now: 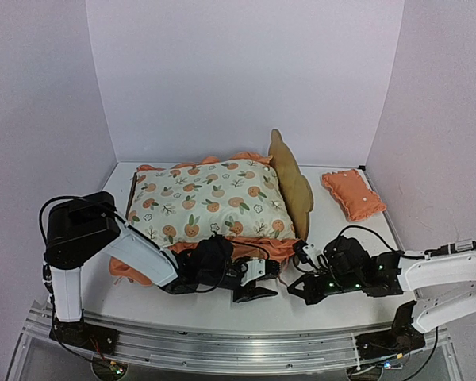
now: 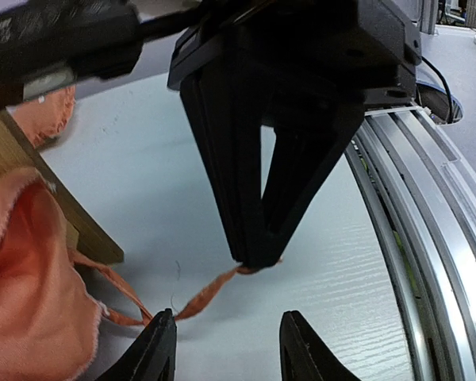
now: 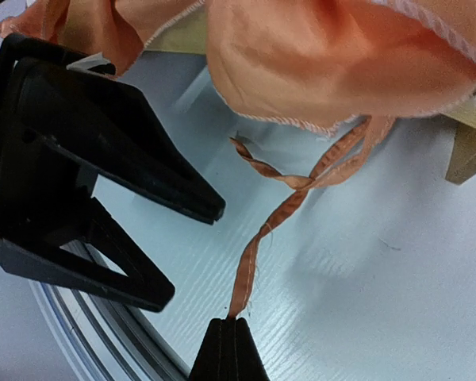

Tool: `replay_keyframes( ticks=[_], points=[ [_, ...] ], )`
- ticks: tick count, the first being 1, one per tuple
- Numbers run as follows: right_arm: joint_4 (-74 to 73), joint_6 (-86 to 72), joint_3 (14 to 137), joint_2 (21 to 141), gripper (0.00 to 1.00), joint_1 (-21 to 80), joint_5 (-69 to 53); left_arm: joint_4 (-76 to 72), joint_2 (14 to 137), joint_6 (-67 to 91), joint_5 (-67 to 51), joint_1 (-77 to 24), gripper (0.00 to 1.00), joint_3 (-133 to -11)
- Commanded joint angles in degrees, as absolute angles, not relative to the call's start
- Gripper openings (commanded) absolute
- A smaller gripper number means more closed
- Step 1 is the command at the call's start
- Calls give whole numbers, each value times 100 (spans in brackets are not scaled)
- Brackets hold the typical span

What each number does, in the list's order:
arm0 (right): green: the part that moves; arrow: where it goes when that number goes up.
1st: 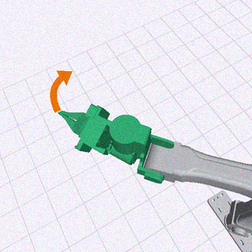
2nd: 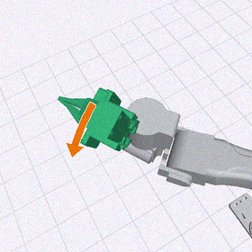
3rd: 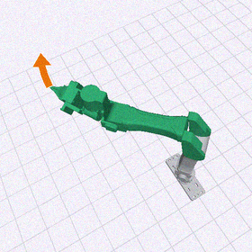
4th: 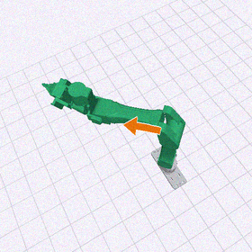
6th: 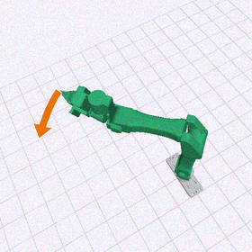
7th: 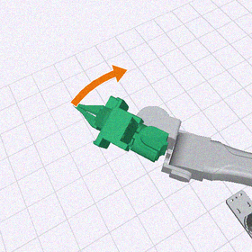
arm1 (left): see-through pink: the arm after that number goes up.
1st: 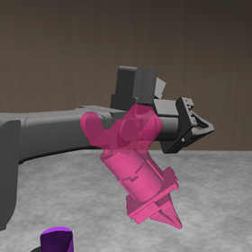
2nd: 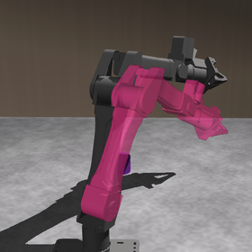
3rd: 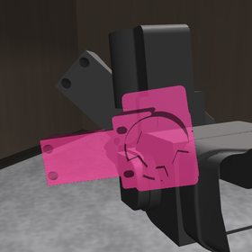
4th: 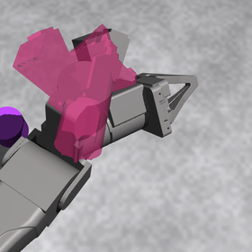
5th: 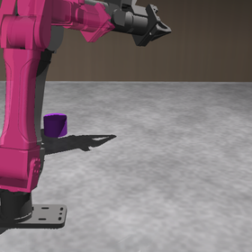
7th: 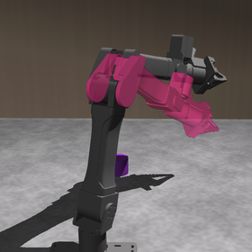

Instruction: Set up the pet bed

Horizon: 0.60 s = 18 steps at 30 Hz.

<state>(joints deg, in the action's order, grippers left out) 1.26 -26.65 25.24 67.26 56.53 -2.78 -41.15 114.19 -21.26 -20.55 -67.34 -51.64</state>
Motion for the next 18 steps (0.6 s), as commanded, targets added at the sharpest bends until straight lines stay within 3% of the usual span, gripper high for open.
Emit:
replay_keyframes(
  ticks=[1,5,14,18],
  points=[
    [269,-2540,2837,6823,0,5642,-484,-4979,11526,-2910,-1997,-6806,46,-5198],
    [281,-2509,2879,6829,0,5640,-519,-4978,11680,-3035,-2030,-6837,44,-5270],
    [291,-2512,2882,6768,0,5639,-573,-4880,11905,-3088,-1609,-6837,27,-5523],
    [286,-2522,2858,6759,0,5636,-567,-4963,11918,-3073,-1507,-6841,28,-5557]
  ],
)
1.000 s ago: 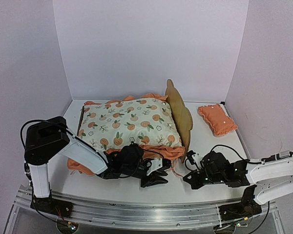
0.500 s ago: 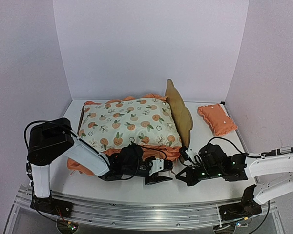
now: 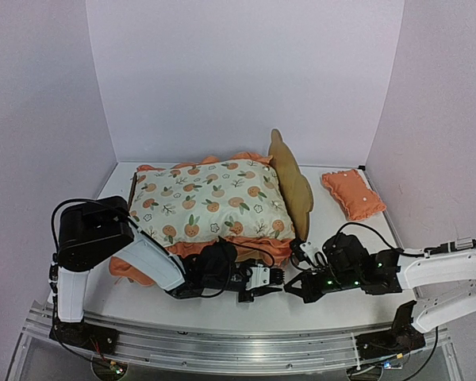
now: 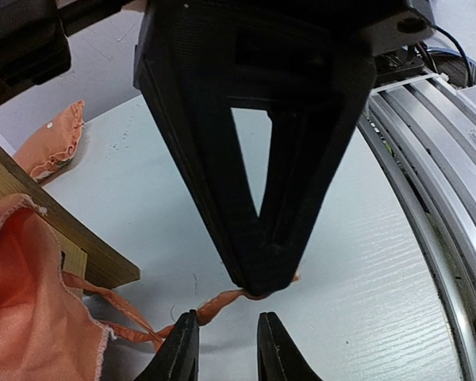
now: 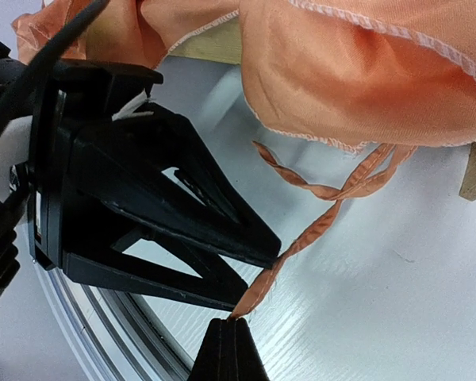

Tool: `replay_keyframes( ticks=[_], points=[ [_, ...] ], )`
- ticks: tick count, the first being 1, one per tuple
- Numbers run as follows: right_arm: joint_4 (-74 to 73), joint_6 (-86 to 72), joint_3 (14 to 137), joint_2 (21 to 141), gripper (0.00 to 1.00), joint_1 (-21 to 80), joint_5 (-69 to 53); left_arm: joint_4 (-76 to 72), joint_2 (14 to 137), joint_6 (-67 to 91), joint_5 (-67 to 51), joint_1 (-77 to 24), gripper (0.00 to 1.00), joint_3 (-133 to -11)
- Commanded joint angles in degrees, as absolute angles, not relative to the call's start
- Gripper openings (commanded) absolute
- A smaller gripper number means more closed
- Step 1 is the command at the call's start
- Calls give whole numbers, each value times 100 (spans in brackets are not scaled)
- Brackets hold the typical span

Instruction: Set up the pet bed

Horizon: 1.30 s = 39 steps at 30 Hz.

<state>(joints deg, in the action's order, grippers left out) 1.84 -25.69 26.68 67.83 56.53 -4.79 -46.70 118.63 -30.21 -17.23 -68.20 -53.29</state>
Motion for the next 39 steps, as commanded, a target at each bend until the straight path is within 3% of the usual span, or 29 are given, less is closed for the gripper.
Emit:
replay_keyframes(
  ticks=[1,7,11,15,17,20,25,39],
  points=[
    [282,-2529,2856,6759,0,5640,-569,-5011,11914,-3079,-1470,-6848,28,-5548],
    [290,-2529,2863,6777,0,5639,-558,-5138,11941,-3379,-1424,-6867,28,-5501],
    [290,-2540,2880,6779,0,5640,-513,-5103,11950,-3339,-1560,-6878,18,-5493],
    [283,-2692,2854,6800,3,5638,-251,-5034,11918,-3205,-1794,-6898,0,-5483],
    [265,-2862,2834,6754,16,5639,248,-5042,11909,-2799,-1495,-6899,0,-5495],
    [397,-3455,2703,6566,22,5641,1196,-4757,11844,-1714,-903,-6854,0,-5540],
    [1511,-4294,2384,6618,38,5637,1820,-4353,11755,-528,-1030,-6800,0,-5516],
    [2275,-4451,2546,7746,41,5638,1990,-4178,11768,391,-402,-6789,0,-5629]
  ],
)
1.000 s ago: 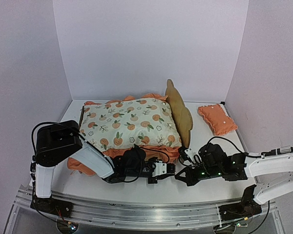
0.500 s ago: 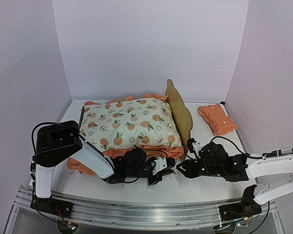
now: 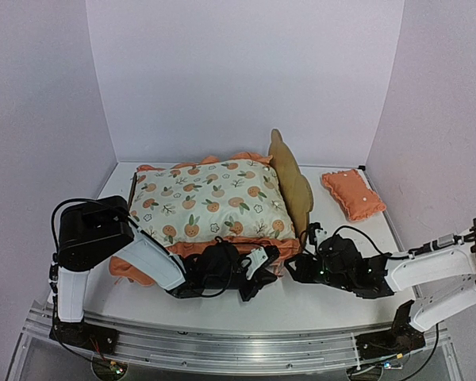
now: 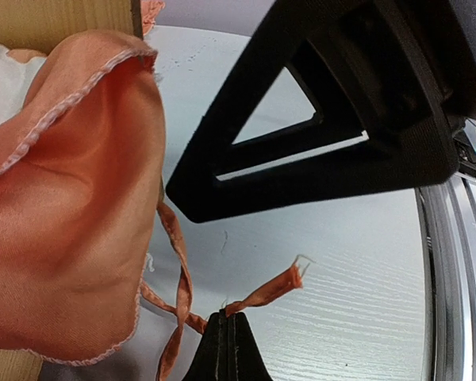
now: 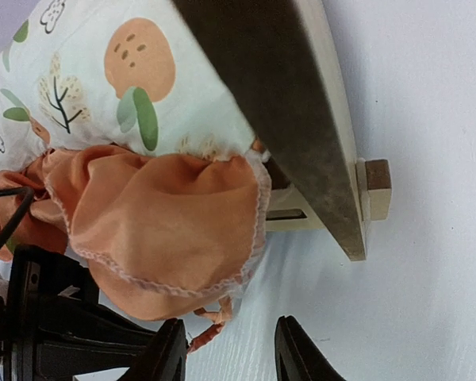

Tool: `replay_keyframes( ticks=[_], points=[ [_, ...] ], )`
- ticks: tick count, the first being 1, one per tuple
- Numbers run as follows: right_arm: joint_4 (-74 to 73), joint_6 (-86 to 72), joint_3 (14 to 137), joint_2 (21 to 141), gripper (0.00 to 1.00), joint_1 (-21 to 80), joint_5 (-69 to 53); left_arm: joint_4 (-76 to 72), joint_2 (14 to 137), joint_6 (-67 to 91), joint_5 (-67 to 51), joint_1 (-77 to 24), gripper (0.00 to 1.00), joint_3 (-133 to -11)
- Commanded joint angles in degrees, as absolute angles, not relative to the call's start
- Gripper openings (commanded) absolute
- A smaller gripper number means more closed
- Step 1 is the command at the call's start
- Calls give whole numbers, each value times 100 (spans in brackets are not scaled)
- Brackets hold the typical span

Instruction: Set up the pet bed

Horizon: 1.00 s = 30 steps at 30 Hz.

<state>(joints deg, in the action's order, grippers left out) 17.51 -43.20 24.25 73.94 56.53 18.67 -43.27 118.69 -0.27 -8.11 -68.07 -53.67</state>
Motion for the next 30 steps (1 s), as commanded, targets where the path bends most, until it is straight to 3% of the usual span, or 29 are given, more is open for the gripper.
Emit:
replay_keyframes(
  ticks=[1,5,8,11,17,23,30],
  points=[
    [2355,-4427,2574,7839,41,5638,1972,-4175,11764,410,-373,-6790,0,-5633],
    [2451,-4391,2703,8118,34,5637,2050,-4105,11758,514,-243,-6793,0,-5659],
    [2510,-4311,2750,8220,16,5642,2150,-4035,11758,629,-52,-6797,0,-5707],
    [2505,-4228,2690,8140,5,5640,2113,-3824,11775,654,343,-6794,0,-5808],
    [2463,-4195,2384,7809,0,5636,2023,-3428,11778,838,728,-6789,0,-5997],
    [2442,-4137,2307,7772,1,5639,1726,-2917,11879,922,737,-6795,0,-6261],
    [3722,-4468,2171,8448,28,5637,2146,-2203,11905,1602,548,-6810,0,-6354]
  ],
)
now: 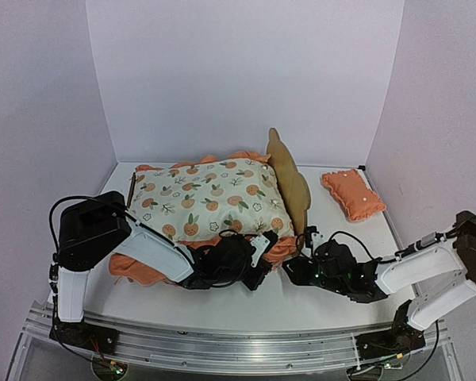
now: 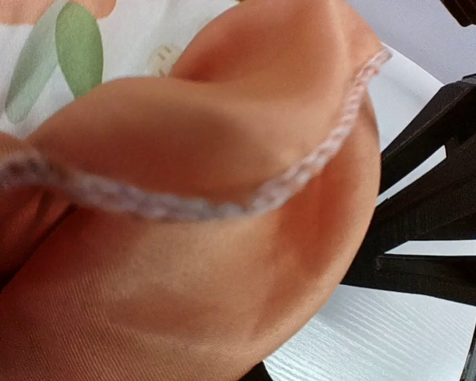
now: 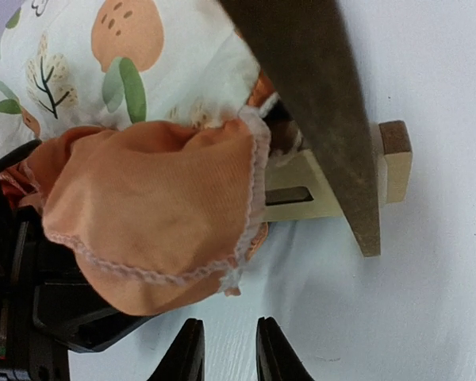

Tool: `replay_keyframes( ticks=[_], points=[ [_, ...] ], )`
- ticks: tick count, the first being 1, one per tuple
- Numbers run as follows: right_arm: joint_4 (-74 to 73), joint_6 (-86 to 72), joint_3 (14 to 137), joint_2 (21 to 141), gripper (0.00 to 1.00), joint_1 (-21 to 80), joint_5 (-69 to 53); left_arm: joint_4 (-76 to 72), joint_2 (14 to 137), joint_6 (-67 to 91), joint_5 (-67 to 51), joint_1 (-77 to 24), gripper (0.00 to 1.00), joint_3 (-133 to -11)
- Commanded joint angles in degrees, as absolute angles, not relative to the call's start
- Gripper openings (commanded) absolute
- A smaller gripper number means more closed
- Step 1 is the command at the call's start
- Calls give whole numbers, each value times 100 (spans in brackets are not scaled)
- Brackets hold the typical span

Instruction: Set up the pet bed

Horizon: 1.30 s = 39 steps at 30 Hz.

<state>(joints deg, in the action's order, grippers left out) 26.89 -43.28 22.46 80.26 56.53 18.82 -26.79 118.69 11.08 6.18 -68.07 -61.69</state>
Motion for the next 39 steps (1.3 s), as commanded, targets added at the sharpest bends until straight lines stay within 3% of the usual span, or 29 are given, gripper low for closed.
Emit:
replay_keyframes(
  ticks=[1,5,14,22,28,39],
  points=[
    [3968,-4425,2187,8592,31,5636,2139,-2200,11903,1635,494,-6824,0,-6357],
    [4287,-4394,2382,8987,36,5655,2091,-2363,11917,1652,531,-6852,0,-6340],
    [4663,-4459,2370,9419,27,5667,2667,-2640,11909,1531,543,-6855,0,-6306],
    [4823,-4497,2160,9403,0,5663,2719,-2828,11913,1337,735,-6845,0,-6313],
    [4450,-4126,1976,8869,0,5659,1895,-2685,11982,980,665,-6846,0,-6492],
    [3540,-3832,2057,8345,0,5656,889,-1159,12120,710,59,-6777,0,-7185]
  ],
)
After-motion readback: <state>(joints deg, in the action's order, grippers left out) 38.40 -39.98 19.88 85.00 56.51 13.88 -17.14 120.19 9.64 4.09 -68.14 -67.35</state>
